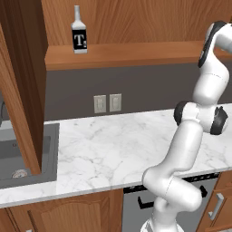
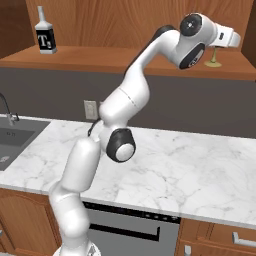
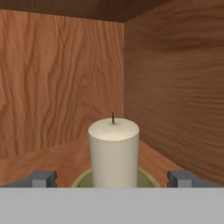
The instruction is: Get the candle and the liquor from the cabinet and move them to the dining counter.
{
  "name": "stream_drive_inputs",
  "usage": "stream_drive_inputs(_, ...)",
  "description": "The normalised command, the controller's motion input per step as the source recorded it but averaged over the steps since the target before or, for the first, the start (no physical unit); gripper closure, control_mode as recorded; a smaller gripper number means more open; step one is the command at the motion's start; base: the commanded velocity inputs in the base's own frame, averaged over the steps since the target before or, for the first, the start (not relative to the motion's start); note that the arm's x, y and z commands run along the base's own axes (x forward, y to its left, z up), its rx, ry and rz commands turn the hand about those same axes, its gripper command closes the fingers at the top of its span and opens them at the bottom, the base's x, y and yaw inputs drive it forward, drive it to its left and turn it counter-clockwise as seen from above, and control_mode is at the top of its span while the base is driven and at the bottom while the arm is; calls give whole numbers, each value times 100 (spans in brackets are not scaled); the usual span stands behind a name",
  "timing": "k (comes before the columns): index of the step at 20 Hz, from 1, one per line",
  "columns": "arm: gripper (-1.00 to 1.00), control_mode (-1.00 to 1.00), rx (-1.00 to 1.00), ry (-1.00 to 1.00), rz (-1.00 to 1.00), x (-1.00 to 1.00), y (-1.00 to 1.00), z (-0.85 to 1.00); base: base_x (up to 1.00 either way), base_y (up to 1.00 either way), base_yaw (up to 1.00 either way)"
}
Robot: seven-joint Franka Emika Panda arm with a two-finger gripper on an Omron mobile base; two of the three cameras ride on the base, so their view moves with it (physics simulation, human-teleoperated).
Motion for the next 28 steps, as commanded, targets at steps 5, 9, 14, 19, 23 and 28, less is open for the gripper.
stream_drive_inputs(5,-100,-100,0,0,0,2,0,0,0,0,0)
stream_drive_inputs(9,-100,-100,0,0,0,2,0,0,0,0,0)
stream_drive_inputs(14,-100,-100,0,0,0,0,0,0,0,0,0)
stream_drive_inputs(19,-100,-100,0,0,0,0,0,0,0,0,0)
stream_drive_inputs(23,-100,-100,0,0,0,0,0,0,0,0,0)
stream_drive_inputs(28,-100,-100,0,0,0,0,-15,-1,0,0,0)
